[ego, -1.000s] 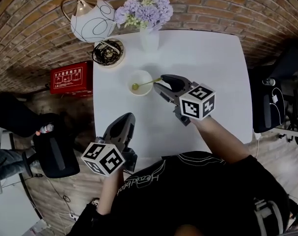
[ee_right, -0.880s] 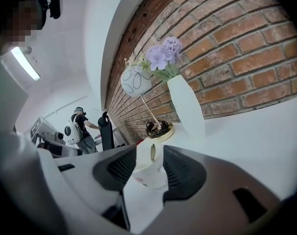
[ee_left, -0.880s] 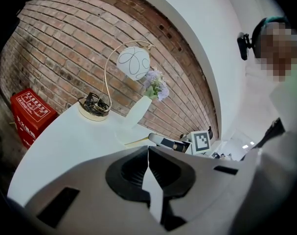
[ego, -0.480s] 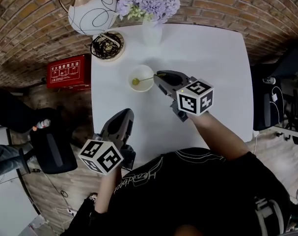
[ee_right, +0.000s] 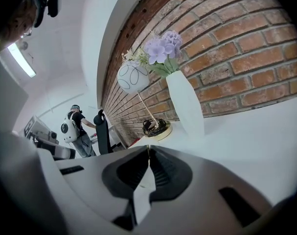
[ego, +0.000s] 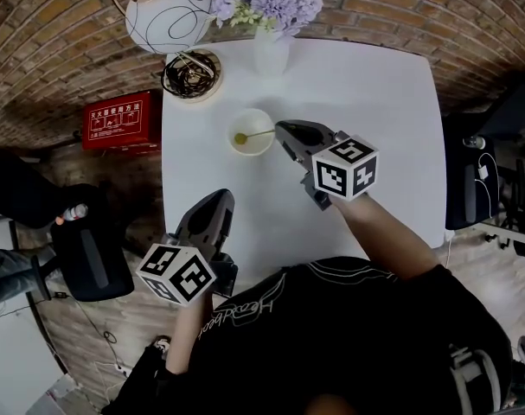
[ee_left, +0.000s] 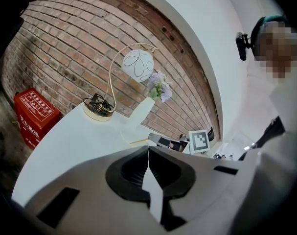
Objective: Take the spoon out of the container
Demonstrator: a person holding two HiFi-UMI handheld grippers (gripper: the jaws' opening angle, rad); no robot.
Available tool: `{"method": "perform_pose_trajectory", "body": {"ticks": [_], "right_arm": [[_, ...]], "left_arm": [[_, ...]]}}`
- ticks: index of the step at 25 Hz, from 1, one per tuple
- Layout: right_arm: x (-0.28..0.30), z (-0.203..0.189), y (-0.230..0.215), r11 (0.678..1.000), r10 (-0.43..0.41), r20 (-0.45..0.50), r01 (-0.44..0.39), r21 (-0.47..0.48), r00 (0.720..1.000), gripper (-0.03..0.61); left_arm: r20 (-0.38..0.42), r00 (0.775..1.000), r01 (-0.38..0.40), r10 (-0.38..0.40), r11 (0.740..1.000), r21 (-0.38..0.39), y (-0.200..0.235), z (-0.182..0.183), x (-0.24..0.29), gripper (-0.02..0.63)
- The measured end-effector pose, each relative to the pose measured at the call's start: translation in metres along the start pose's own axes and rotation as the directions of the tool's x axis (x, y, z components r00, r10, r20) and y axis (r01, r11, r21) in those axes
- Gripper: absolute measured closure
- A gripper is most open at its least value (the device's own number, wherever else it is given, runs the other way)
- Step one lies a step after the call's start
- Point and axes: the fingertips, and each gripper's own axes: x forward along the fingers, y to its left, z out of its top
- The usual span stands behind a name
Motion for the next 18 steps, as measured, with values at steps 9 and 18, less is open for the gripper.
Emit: {"method": "perform_pose_trajectory", "body": {"ticks": [9,18], "right_arm": [[-0.006,0.010,0.007,1.000,-0.001,0.031,0.001,-0.014,1.000,0.578],[-0.046,0.034,0.027,1.000,0.018,0.117,-0.018,-0.005,0.993,0.578]], "left_arm": [[0.014,1.000,-0.013,0.013,1.000,0.002,-0.005,-0.003,-0.013,0.607],[0.046,0.999,-0.010,0.009,1.000,0.024,-0.025,-0.005,-0.033,0.607]]}}
